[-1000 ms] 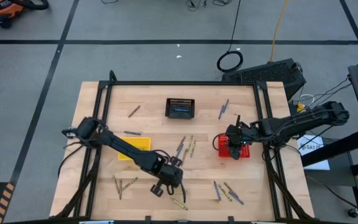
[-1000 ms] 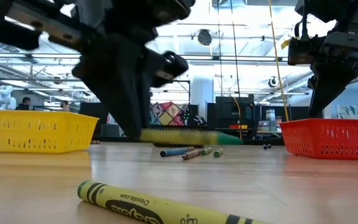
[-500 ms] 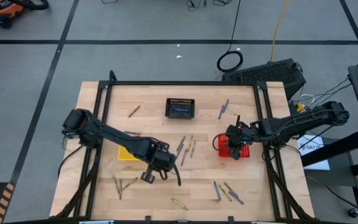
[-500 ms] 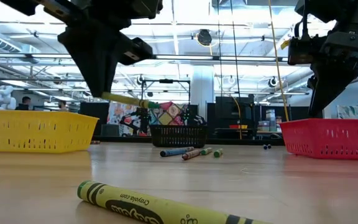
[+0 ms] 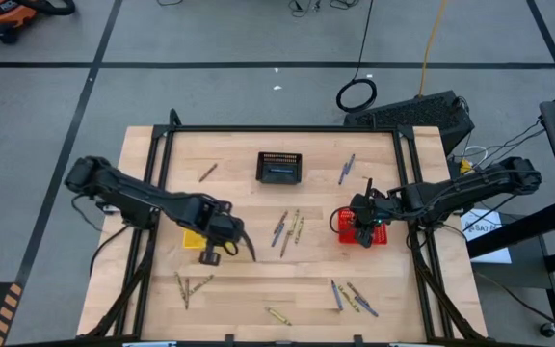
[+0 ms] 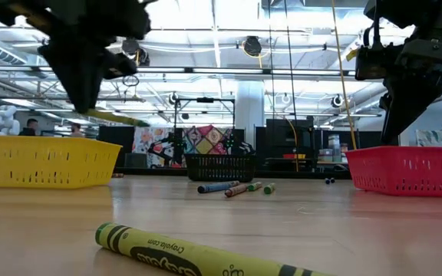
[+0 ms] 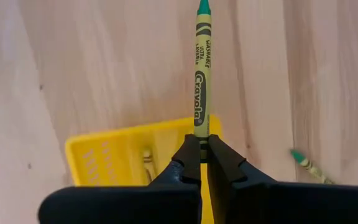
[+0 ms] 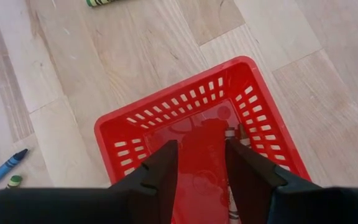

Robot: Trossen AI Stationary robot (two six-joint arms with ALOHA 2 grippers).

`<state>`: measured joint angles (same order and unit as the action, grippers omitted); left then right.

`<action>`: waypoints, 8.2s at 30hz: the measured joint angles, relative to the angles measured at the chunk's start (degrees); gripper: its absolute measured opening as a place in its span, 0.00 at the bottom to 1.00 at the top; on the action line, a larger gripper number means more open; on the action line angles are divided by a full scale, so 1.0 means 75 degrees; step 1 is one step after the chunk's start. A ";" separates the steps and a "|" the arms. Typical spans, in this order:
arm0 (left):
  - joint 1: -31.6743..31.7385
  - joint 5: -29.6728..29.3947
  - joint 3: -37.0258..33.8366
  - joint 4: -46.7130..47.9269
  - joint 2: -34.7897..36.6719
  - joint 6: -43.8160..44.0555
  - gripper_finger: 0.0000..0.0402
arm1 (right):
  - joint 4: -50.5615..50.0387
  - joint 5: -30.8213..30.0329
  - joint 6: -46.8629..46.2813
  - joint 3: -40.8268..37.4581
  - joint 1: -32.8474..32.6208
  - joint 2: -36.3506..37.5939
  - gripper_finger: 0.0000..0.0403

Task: Sort crayons
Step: Put the green crayon into the yellow bin, then put the blue crayon into the black bin

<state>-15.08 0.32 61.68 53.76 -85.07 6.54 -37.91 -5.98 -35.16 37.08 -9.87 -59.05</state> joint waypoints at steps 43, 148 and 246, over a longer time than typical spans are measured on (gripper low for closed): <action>0.0778 -0.0509 -0.3053 -0.0636 0.2619 0.0858 0.00 | 0.1458 -0.3001 -0.0511 0.0000 0.0106 0.0003 0.30; 0.1881 -0.0913 -0.3050 -0.0719 0.2616 0.0881 0.00 | 0.0949 0.0420 -0.8272 0.3719 -0.2961 -0.4397 0.30; 0.1880 -0.0905 -0.3047 -0.1688 0.2616 0.0825 0.00 | 0.1602 0.0227 -0.1593 0.3707 0.0388 -0.4916 0.00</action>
<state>-0.98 -6.47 38.83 41.10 -65.45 12.73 -25.89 -4.27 -47.10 64.88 -6.95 -95.92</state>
